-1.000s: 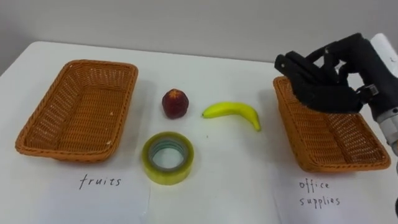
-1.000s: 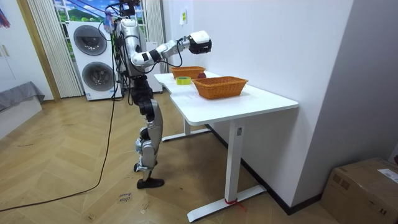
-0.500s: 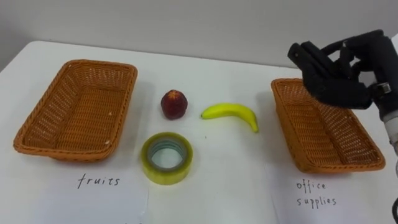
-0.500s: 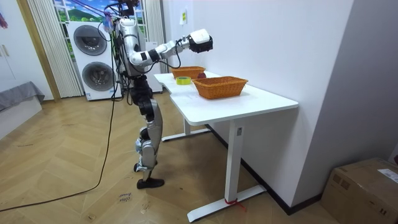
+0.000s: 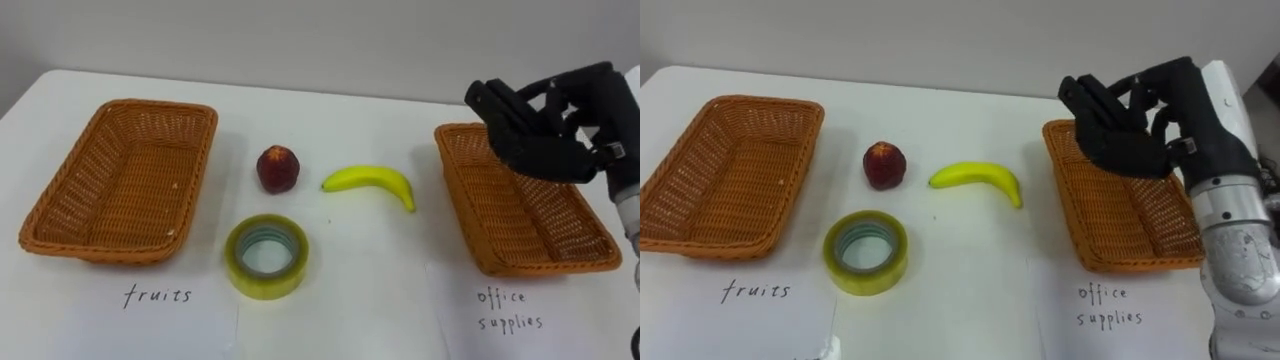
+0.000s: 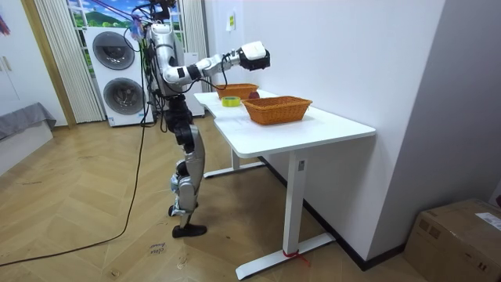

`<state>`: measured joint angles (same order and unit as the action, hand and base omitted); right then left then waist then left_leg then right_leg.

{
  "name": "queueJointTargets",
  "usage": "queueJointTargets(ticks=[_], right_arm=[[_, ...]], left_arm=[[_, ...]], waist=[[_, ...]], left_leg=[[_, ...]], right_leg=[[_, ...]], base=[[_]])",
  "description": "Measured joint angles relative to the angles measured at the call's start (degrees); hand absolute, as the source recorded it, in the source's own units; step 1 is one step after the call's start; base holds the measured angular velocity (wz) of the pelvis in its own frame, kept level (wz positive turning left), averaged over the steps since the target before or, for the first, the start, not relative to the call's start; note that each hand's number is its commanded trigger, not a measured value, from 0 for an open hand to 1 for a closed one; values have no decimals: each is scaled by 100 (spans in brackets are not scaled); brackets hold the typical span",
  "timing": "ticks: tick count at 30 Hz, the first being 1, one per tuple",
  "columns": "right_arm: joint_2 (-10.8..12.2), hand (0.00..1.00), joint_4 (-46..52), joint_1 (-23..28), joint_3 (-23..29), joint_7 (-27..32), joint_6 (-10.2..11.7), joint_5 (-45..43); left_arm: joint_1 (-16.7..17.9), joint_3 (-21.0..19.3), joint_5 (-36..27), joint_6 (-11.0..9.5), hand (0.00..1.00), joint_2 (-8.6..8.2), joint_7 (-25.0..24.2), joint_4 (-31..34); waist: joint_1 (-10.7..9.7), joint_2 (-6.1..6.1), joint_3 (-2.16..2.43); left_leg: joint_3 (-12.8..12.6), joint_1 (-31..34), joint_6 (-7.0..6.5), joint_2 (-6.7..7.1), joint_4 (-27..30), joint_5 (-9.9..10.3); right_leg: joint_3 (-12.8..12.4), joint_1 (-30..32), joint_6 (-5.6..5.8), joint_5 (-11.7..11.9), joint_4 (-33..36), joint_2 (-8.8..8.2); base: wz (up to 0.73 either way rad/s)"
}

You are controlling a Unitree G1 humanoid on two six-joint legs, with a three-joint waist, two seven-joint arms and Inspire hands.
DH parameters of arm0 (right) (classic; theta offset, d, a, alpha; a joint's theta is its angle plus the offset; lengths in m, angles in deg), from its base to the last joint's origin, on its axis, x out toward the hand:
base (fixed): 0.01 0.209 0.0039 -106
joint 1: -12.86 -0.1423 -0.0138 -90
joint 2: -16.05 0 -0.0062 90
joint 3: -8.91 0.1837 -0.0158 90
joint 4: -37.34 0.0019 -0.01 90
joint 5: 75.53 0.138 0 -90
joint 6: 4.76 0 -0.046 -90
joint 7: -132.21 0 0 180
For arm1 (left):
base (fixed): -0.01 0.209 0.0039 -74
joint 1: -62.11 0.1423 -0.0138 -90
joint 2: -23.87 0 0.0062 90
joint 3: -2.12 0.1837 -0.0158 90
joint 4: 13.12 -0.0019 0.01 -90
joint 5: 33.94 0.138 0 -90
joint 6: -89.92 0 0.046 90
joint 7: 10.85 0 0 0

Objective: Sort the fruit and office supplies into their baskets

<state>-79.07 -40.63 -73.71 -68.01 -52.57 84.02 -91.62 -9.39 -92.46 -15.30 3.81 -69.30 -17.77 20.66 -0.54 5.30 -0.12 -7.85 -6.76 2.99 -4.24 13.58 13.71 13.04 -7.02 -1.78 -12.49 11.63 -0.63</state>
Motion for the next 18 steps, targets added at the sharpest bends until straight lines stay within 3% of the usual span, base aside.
queueJointTargets(ticks=[9, 18], right_arm=[[0, 100, -964, 147, -65, 37, -5, -10], [0, 99, -1040, 236, -127, 37, 21, -11]], left_arm=[[-24, 20, 2, 1, 0, -3, 6, -129], [-110, 24, 1, -11, 0, -2, 14, -193]], waist=[[-55, 13, 6], [-54, 14, -6]], left_leg=[[-1, -10, 0, 3, -6, 0], [-3, 2, 0, 5, -18, 0]], right_leg=[[-13, 8, 0, 0, 8, -1], [-28, 21, 0, 0, -13, 3]], base=[[0], [0]])
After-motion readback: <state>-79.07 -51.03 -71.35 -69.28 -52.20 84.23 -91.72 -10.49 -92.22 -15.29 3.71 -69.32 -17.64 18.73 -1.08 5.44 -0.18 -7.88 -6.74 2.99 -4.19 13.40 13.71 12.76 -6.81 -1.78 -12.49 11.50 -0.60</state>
